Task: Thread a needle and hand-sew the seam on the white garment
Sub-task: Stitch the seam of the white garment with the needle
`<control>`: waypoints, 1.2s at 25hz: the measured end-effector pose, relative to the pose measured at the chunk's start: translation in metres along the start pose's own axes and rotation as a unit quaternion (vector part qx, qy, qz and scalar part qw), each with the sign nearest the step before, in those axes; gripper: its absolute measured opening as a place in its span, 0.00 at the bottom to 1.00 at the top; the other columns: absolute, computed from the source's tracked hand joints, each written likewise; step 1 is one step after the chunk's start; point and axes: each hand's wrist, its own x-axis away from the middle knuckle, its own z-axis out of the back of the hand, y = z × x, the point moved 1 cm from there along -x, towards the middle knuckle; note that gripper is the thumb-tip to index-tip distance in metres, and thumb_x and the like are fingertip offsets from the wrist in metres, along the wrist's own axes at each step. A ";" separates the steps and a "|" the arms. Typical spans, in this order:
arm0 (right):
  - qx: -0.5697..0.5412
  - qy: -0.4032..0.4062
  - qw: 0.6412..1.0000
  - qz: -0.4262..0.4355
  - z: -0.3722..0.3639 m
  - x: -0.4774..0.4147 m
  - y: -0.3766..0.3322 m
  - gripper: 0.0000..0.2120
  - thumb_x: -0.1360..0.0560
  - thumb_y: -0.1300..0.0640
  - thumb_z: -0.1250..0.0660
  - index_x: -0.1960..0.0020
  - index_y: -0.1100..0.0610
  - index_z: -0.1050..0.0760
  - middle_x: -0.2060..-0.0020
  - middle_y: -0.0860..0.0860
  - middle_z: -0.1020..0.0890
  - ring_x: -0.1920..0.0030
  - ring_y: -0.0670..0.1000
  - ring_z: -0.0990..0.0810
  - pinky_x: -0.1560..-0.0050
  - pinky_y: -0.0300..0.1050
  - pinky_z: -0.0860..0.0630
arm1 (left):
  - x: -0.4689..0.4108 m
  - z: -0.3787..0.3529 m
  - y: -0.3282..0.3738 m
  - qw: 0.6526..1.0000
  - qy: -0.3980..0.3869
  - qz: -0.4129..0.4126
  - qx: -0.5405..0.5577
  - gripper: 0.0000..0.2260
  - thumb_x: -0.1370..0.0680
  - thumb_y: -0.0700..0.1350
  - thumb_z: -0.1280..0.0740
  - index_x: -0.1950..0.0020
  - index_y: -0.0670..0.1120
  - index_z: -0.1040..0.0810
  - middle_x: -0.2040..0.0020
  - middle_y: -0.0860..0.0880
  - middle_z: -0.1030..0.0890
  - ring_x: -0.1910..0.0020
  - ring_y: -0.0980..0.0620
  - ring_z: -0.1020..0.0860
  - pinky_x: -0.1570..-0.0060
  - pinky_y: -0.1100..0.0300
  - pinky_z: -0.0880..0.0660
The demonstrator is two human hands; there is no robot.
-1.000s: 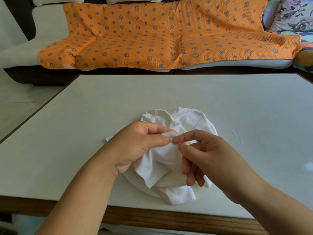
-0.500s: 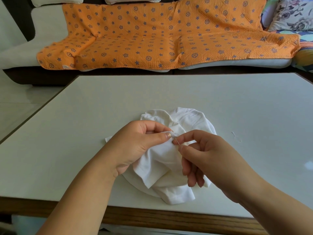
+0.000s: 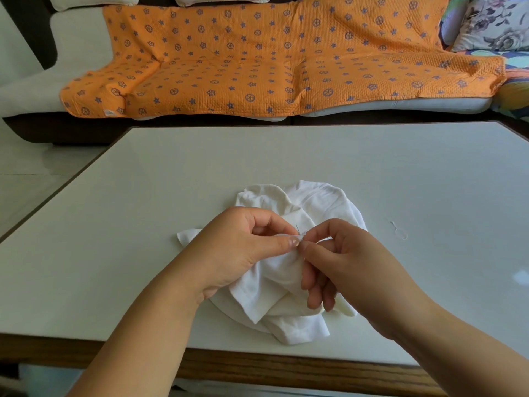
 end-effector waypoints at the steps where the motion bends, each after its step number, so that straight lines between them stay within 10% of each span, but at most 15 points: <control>1: -0.005 0.007 1.000 -0.001 0.000 0.000 0.000 0.04 0.20 0.58 0.38 0.50 0.58 0.27 0.71 0.54 0.18 0.74 0.53 0.21 0.73 0.41 0.27 | 0.000 -0.001 0.000 1.000 0.000 0.000 -0.008 0.02 0.26 0.42 0.27 0.54 0.46 0.15 0.58 0.50 0.13 0.54 0.57 0.16 0.48 0.65 0.22; 13: -0.138 -0.019 0.989 -0.040 0.005 -0.004 -0.006 0.10 0.19 0.53 0.40 0.40 0.55 0.29 0.65 0.60 0.16 0.68 0.57 0.17 0.71 0.43 0.24 | 0.000 -0.007 0.000 0.994 0.042 -0.055 -0.084 0.08 0.24 0.43 0.28 0.51 0.56 0.16 0.53 0.57 0.15 0.51 0.56 0.18 0.44 0.60 0.23; 19: 0.262 0.140 0.954 0.043 0.025 -0.015 -0.004 0.14 0.22 0.40 0.42 0.53 0.41 0.19 0.56 0.41 0.25 0.60 0.39 0.25 0.60 0.30 0.34 | 0.004 -0.007 0.005 0.986 0.028 -0.092 -0.140 0.10 0.24 0.45 0.29 0.49 0.59 0.25 0.57 0.60 0.18 0.68 0.63 0.30 0.59 0.74 0.31; 25: 0.091 0.022 0.995 -0.032 0.027 -0.014 -0.003 0.11 0.28 0.43 0.30 0.59 0.49 0.15 0.58 0.50 0.15 0.52 0.51 0.17 0.45 0.49 0.22 | 0.007 -0.011 0.011 0.982 0.021 -0.108 -0.152 0.10 0.23 0.44 0.29 0.48 0.57 0.26 0.56 0.61 0.17 0.65 0.64 0.27 0.58 0.77 0.33; 30: -0.043 0.033 0.998 -0.023 0.025 -0.016 -0.001 0.06 0.28 0.54 0.28 0.59 0.56 0.16 0.64 0.46 0.15 0.66 0.38 0.21 0.66 0.30 0.28 | 0.005 -0.012 0.009 0.983 0.034 -0.104 -0.148 0.09 0.24 0.44 0.28 0.51 0.56 0.25 0.58 0.58 0.17 0.68 0.66 0.27 0.60 0.77 0.33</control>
